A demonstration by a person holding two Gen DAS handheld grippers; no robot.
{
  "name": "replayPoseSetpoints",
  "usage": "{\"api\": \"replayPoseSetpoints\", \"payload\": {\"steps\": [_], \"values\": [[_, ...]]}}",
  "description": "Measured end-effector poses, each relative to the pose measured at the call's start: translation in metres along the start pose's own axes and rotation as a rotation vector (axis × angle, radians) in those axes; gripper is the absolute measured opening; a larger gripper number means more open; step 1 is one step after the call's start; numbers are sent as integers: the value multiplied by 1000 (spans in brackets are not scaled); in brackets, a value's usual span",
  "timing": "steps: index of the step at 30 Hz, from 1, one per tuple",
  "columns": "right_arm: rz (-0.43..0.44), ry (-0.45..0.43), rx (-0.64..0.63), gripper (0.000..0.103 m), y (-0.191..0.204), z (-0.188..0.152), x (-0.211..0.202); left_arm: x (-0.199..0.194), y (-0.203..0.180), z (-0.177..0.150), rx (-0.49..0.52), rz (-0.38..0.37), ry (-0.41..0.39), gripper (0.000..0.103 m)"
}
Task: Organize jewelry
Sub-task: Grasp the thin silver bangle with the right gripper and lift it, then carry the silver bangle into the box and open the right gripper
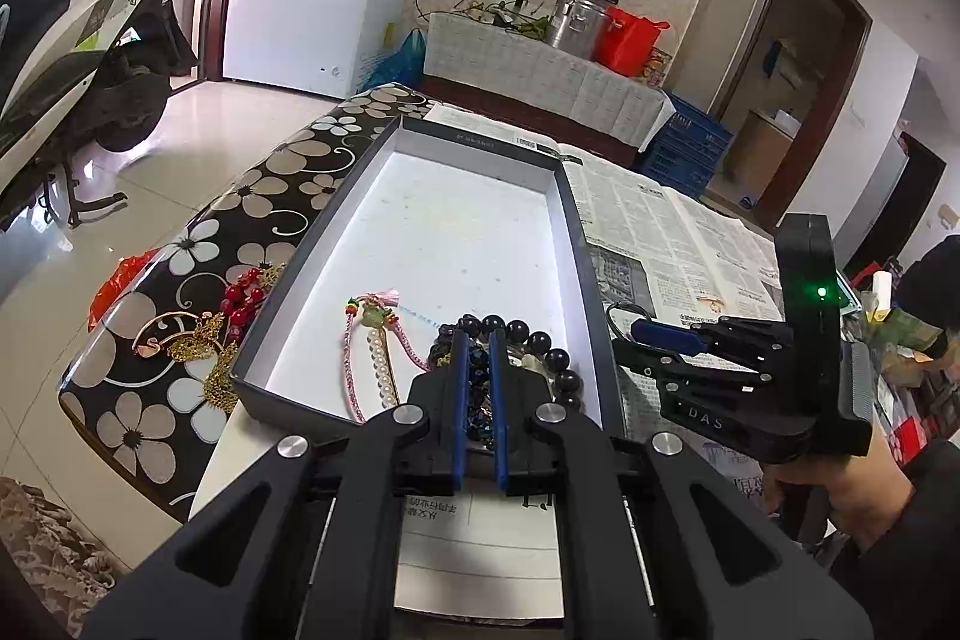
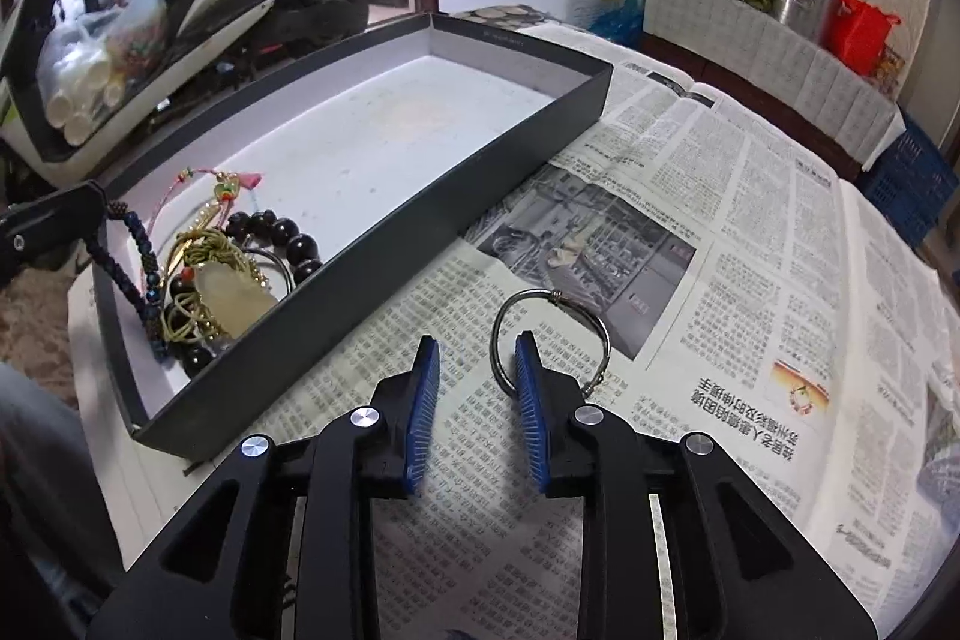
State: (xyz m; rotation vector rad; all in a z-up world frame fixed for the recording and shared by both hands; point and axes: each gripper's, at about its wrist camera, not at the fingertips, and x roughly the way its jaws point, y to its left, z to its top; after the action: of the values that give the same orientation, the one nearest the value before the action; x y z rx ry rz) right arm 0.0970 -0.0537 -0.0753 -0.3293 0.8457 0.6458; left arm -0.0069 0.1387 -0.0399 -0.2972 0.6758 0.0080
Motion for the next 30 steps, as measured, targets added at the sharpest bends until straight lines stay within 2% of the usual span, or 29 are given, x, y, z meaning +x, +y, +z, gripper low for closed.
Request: {"api": "replayPoseSetpoints", "payload": {"steps": [3, 5, 8, 13, 16, 20, 24, 27, 30], "values": [[19, -6, 26, 22, -4, 0, 1, 1, 0, -1, -1, -2, 5, 7], [47, -5, 29, 2, -2, 1, 2, 1, 0, -2, -1, -3, 7, 7], [30, -8, 18, 2, 2, 1, 0, 2, 0, -2, -1, -6, 8, 7], [71, -46, 91, 2, -7, -1, -8, 2, 0, -2, 0, -2, 8, 7], [112, -109, 153, 2, -15, 2, -23, 3, -3, -2, 4, -2, 11, 7], [203, -244, 234, 2, -13, 6, -52, 6, -5, -4, 17, 5, 20, 7], [253, -320, 151, 2, 18, 16, -70, 8, -11, -6, 48, 26, 26, 7], [364, -309, 161, 2, 33, 19, -65, 9, -11, -8, 50, 36, 34, 7], [392, -261, 138, 2, 47, 17, -52, 10, -9, -7, 38, 43, 38, 7]]}}
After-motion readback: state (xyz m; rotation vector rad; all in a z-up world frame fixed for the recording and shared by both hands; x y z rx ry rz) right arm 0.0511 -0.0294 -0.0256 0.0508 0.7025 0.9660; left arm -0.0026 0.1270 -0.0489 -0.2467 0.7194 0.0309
